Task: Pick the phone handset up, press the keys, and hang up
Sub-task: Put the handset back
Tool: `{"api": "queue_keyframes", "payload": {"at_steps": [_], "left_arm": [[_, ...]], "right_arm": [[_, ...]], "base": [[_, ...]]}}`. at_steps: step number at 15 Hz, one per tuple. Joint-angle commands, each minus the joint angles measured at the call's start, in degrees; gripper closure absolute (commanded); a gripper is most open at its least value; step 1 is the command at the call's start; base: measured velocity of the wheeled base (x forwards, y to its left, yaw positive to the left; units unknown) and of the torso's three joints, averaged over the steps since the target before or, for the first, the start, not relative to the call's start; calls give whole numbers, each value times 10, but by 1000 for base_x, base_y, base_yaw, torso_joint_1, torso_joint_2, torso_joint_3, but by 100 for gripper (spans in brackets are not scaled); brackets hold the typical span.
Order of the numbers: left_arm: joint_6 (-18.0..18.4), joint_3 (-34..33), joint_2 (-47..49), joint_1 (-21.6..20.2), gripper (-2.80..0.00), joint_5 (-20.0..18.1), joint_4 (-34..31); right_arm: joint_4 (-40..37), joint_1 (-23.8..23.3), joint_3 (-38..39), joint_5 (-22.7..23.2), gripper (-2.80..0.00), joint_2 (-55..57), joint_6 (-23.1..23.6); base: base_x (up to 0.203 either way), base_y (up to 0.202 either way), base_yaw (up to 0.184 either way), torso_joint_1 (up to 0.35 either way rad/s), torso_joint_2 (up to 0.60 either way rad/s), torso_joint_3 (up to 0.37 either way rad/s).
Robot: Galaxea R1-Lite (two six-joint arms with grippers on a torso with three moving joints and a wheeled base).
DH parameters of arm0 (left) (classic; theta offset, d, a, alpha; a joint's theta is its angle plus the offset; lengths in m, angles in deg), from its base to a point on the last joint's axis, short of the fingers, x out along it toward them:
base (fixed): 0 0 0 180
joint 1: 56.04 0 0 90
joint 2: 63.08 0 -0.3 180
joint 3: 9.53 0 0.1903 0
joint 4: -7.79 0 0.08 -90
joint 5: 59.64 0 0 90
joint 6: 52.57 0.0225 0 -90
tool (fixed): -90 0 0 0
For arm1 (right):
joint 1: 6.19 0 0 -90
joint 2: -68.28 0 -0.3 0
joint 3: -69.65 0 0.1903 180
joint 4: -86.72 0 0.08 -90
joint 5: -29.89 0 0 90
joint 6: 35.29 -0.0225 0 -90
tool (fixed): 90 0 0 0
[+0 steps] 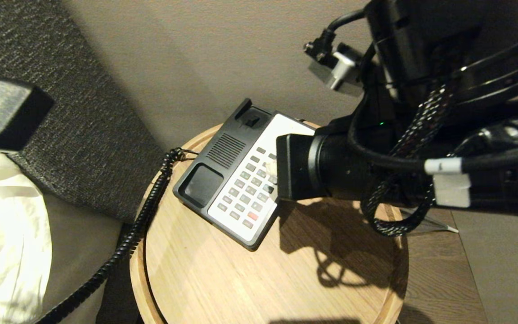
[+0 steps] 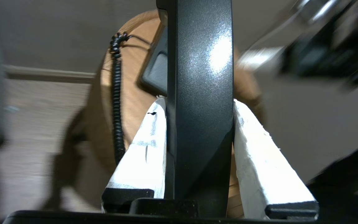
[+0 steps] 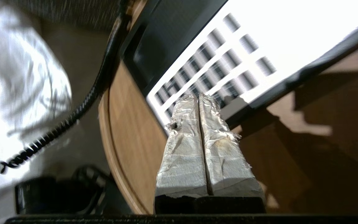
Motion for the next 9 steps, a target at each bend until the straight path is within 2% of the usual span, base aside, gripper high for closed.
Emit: {"api": "queue_keyframes", "payload": {"at_steps": [1,4,6,9], "left_arm": [[88,-3,55,0,0,0,9],[204,36,172,4,0,-8,52],[267,83,255,15,0,-22,69],[309,132,355,69,0,-18,77]], "right_arm": [[0,-11,9,-45,0,-49,-4],[7,-28,21,-92,0,-95,-11],[9,-66,42,-105,0,-125,-12],[11,-119,65,-105,0,-158,-13]], "base": [[0,0,0,0,0,0],[0,0,0,0,0,0],[0,0,0,0,0,0],[0,0,0,0,0,0]]}}
